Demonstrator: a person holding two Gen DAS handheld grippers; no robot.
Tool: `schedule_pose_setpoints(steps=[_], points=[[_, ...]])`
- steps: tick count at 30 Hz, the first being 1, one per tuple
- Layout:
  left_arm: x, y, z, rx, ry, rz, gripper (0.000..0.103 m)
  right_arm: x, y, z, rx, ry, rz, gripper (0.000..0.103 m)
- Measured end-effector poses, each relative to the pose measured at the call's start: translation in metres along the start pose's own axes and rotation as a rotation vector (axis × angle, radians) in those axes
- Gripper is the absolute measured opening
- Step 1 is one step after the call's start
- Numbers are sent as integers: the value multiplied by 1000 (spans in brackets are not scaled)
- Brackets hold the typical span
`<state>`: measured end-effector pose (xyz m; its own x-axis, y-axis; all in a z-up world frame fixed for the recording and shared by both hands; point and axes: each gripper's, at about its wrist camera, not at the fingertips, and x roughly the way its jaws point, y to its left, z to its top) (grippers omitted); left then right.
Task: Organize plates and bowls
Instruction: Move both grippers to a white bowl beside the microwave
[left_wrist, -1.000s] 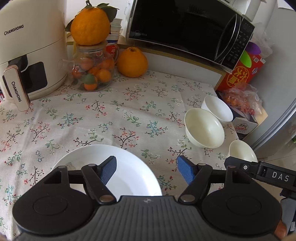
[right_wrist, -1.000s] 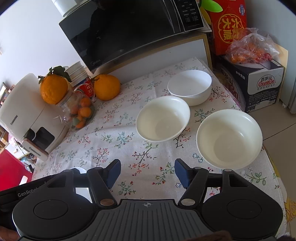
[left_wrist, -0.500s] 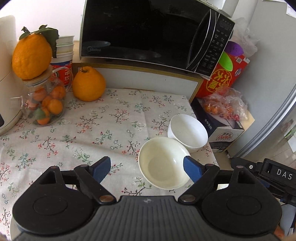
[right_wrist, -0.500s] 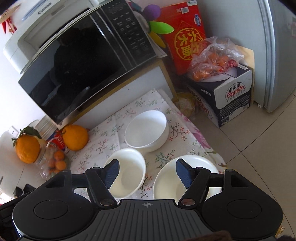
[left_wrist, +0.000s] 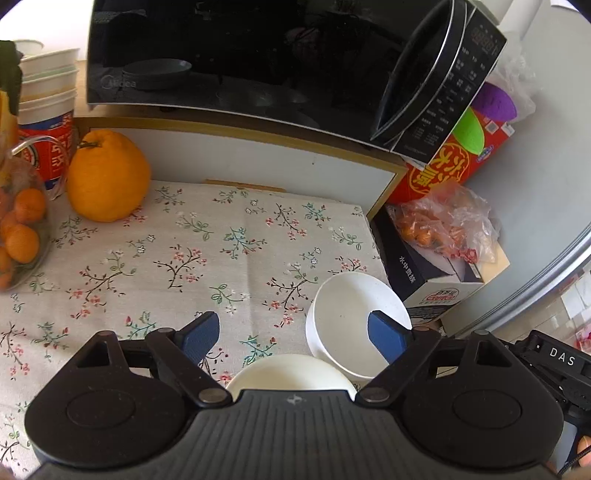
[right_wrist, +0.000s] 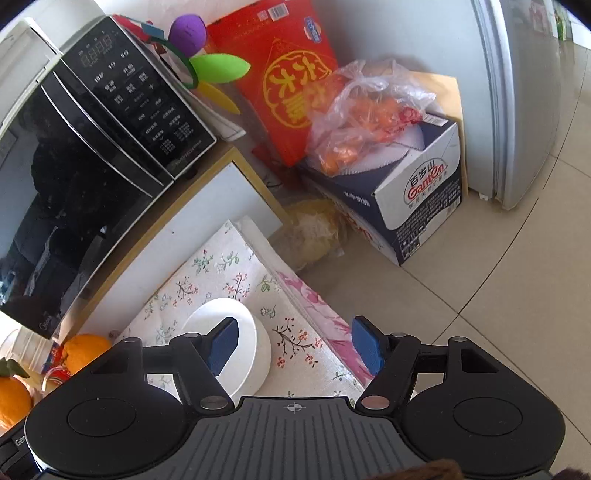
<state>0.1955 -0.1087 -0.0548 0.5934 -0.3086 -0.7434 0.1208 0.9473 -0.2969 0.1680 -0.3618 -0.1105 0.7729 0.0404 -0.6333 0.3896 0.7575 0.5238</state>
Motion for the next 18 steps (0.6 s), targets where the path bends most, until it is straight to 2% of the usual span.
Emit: schedule_pose_setpoints(steps=[5, 8, 18], points=[[20, -4, -2, 1, 30, 12, 83, 18, -1, -1, -12, 27, -49, 68], [27, -6, -1, 12, 34, 19, 83, 25, 0, -2, -6, 48, -34, 68], [52, -19, 1, 62, 36, 48, 78, 42, 27, -17, -113, 70, -34, 68]])
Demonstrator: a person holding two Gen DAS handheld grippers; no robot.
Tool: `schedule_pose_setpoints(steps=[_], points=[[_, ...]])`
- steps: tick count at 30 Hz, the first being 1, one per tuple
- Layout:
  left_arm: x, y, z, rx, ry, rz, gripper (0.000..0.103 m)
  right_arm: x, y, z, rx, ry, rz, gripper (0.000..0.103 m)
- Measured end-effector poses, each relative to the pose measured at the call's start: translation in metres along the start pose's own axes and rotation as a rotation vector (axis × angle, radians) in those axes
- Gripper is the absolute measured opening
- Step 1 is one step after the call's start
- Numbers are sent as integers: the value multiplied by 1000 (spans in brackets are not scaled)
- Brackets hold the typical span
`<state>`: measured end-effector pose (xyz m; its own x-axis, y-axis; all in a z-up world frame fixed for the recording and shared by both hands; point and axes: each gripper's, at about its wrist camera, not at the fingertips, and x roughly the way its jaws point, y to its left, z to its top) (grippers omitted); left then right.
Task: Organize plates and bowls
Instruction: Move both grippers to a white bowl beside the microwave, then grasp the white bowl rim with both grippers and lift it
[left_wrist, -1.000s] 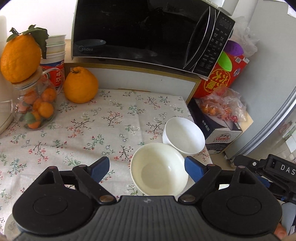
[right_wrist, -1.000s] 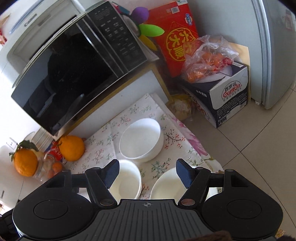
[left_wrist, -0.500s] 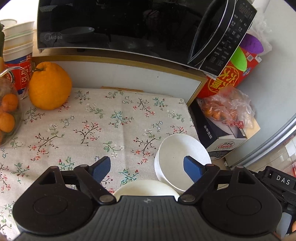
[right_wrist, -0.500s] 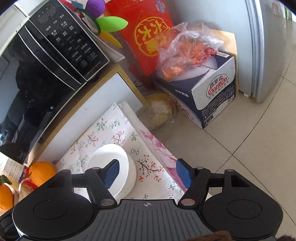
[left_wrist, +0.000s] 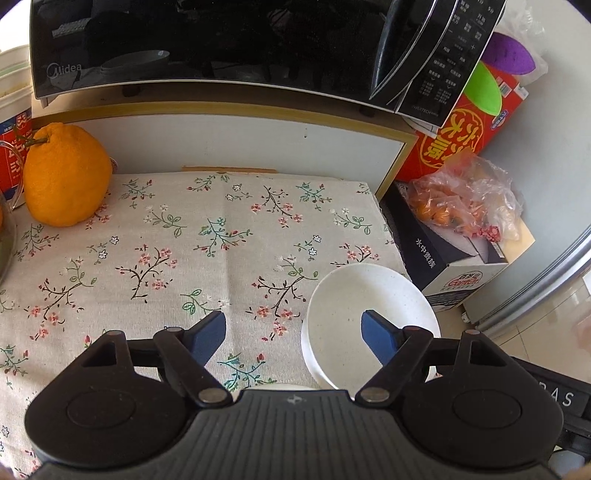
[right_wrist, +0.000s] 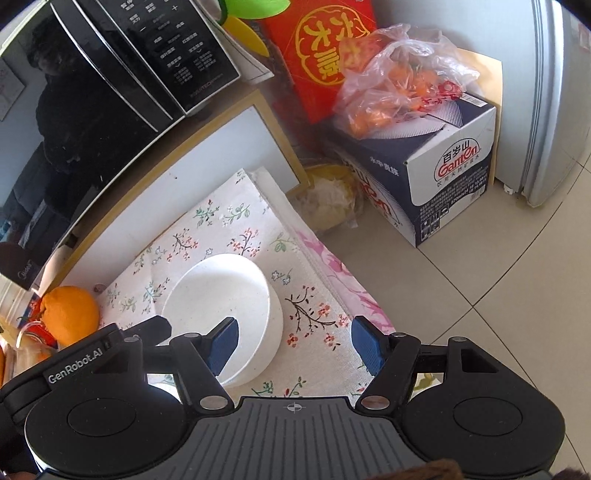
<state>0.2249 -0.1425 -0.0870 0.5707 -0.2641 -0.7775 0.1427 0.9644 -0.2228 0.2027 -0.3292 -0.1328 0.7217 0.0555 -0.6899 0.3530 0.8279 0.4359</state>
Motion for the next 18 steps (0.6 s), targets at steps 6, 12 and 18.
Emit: schedule_pose_setpoints(steps=[6, 12, 18], points=[[8, 0, 0, 13, 6, 22, 73, 12, 2, -1, -2, 8, -13, 63], [20, 2, -2, 7, 24, 36, 57, 23, 13, -5, -29, 25, 0, 38], [26, 4, -4, -25, 65, -11, 11, 25, 24, -8, -56, 29, 7, 14]])
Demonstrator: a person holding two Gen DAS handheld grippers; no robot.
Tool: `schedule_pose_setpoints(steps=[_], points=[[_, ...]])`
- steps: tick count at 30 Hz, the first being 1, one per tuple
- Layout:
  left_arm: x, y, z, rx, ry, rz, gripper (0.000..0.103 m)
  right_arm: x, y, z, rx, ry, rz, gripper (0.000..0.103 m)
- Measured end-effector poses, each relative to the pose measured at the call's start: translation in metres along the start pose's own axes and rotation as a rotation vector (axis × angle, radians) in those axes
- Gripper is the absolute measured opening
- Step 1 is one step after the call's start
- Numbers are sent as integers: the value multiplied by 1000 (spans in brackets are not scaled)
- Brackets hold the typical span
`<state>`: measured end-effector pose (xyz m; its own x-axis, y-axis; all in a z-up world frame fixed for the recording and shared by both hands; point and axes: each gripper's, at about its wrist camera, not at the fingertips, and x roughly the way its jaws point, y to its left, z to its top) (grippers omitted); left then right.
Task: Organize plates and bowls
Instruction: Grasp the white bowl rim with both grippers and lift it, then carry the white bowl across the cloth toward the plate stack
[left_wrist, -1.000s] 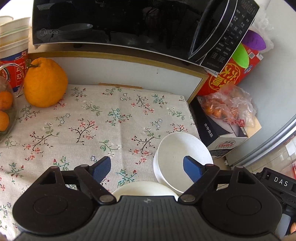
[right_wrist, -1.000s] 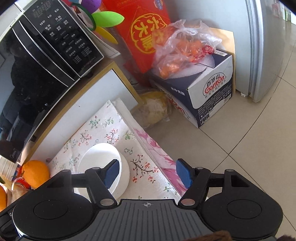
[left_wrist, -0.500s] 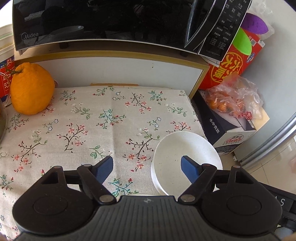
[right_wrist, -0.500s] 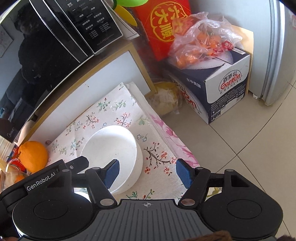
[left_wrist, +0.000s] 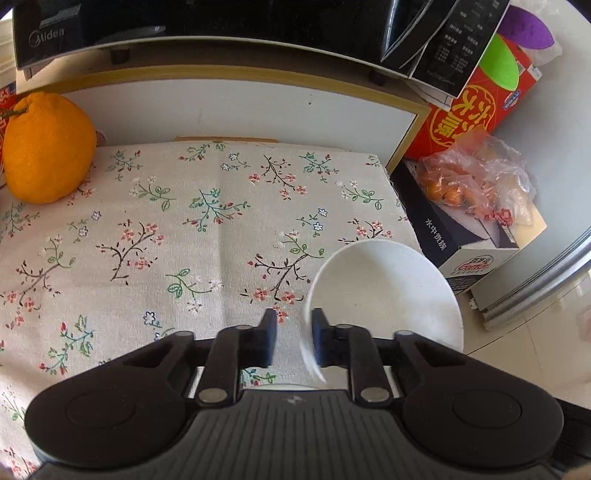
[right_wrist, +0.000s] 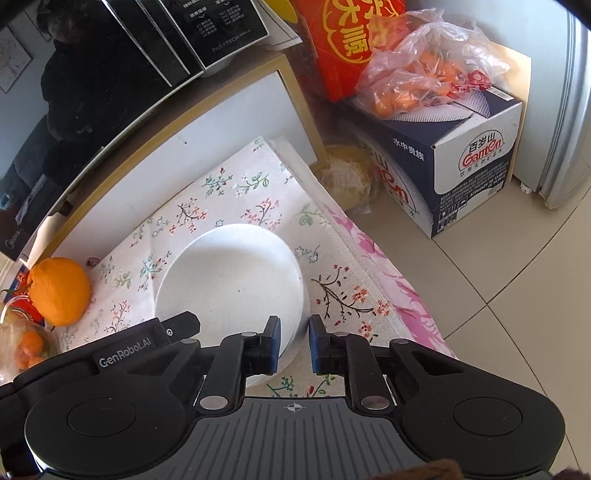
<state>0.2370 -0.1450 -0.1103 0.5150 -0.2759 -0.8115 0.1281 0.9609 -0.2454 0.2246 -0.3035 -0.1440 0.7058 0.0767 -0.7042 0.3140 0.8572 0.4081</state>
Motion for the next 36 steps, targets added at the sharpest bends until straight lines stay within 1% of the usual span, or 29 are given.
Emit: schedule_pose_setpoints(steps=[1, 4, 6, 10, 15, 20, 22, 27, 28, 30, 31, 32, 36], points=[[-3, -1, 0, -4, -4, -8, 11, -4, 2, 0, -3, -13, 3, 13], [-20, -9, 1, 33, -54, 3, 11, -16, 6, 1, -20, -58, 12, 11], [-35, -12, 3, 42, -79, -5, 10, -23, 6, 3, -12, -73, 14, 9], [-63, -15, 8, 57, -127, -21, 10, -44, 6, 5, 13, -118, 67, 7], [-92, -12, 1, 55, -158, -25, 9, -69, 14, 2, -18, -149, 117, 7], [-115, 2, -20, 39, -144, -19, 9, -85, 17, -9, -45, -91, 187, 7], [-125, 10, -29, 16, -136, -21, 9, -93, 23, -20, -74, -63, 194, 8], [-150, 24, -57, 9, -122, -7, 10, -114, 39, -54, -188, -26, 196, 8], [-154, 27, -62, 1, -115, -10, 10, -119, 41, -58, -211, -21, 208, 8], [-163, 35, -73, -41, -93, -39, 11, -127, 43, -64, -246, -25, 229, 8], [-167, 37, -77, -47, -91, -49, 12, -130, 43, -68, -253, -13, 235, 8], [-172, 38, -82, -47, -95, -53, 12, -134, 44, -71, -260, -4, 242, 8], [-188, 40, -102, -46, -96, -69, 12, -155, 48, -93, -345, -21, 237, 8]])
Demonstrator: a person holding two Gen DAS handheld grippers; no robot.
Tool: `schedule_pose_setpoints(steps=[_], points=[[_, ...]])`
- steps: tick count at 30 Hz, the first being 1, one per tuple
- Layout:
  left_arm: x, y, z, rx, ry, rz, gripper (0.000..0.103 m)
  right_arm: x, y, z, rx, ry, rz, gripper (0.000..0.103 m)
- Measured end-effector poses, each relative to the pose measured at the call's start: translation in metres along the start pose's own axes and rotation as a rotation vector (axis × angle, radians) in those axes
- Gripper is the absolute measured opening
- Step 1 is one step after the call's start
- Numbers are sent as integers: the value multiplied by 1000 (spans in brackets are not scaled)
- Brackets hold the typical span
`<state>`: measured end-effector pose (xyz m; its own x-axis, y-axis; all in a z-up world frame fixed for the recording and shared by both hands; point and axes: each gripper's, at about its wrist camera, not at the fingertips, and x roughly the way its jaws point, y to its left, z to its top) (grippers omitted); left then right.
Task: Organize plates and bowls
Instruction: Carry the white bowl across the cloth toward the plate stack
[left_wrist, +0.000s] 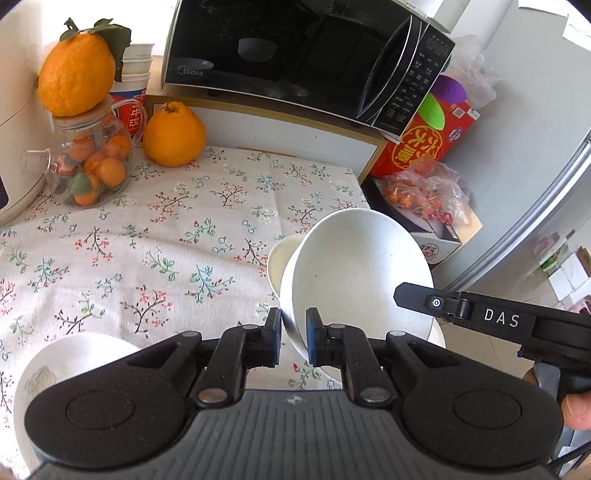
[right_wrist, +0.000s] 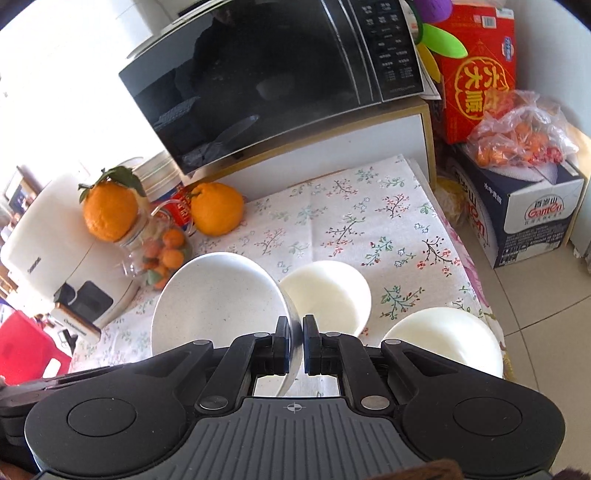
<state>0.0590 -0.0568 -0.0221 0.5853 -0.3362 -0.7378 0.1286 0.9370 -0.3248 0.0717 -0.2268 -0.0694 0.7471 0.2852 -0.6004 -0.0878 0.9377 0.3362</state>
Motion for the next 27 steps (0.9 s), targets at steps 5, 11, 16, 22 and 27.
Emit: schedule_pose_setpoints(steps=[5, 11, 16, 22, 27], points=[[-8, 7, -20, -21, 10, -27, 12, -7, 4, -18, -24, 60, -3, 8], [-1, 7, -44, -12, 46, -18, 12, 2, 8, -53, -80, 178, -66, 8], [10, 10, -59, 8, 101, -1, 12, 8, 6, -67, -77, 232, -76, 8], [13, 15, -69, 16, 130, -2, 12, 12, 4, -72, -74, 260, -82, 8], [18, 17, -70, 23, 147, 17, 12, 26, 2, -79, -82, 314, -102, 8]])
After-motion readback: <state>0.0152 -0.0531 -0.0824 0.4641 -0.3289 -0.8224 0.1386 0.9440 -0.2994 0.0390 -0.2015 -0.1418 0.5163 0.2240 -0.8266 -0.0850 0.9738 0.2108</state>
